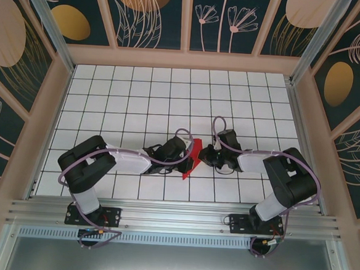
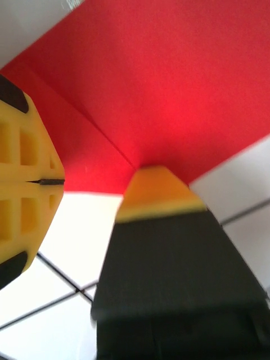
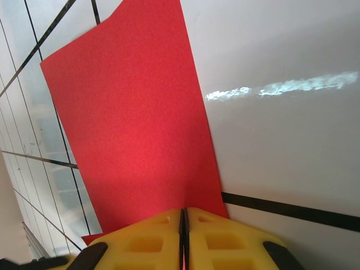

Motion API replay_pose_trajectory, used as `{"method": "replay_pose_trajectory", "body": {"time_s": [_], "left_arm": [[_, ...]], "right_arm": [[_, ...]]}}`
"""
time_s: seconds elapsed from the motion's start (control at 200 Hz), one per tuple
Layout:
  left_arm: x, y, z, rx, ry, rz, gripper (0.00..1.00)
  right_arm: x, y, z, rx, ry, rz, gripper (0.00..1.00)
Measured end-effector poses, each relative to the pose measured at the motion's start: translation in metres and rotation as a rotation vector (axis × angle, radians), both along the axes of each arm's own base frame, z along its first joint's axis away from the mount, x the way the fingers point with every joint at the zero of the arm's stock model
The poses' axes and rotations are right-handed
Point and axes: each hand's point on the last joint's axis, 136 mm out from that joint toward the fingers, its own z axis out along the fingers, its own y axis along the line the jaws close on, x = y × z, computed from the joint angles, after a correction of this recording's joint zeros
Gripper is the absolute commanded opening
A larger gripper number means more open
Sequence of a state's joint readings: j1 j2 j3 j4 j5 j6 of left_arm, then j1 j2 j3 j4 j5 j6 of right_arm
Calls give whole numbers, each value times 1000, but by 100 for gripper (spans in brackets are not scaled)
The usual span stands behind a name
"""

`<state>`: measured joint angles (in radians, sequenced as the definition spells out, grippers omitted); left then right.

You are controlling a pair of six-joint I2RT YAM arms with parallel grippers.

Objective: Fold a paper plane with a square sheet of paper (pick it up from the middle)
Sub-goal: Third fold the triangle at the center of the table.

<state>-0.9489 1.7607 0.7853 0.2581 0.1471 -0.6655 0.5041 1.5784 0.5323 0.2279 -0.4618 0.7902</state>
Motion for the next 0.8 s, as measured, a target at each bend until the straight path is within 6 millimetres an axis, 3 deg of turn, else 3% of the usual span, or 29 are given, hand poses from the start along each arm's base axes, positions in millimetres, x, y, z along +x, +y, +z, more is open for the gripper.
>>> {"method": "replay_pose_trajectory", "body": {"time_s": [0.15, 0.405, 0.651, 0.801], "left_arm": [[3, 5, -11, 28, 9, 38, 0], [5, 6, -12, 6, 10, 65, 0], [3, 4, -11, -21, 17, 63, 0], [3, 5, -8, -23, 15, 62, 1]], "right_arm": [[1, 1, 0, -6, -8, -1, 12], [2, 2, 2, -18, -11, 2, 13], [5, 24, 36, 12, -92, 48, 13], [5, 25, 34, -5, -98, 42, 12]]}}
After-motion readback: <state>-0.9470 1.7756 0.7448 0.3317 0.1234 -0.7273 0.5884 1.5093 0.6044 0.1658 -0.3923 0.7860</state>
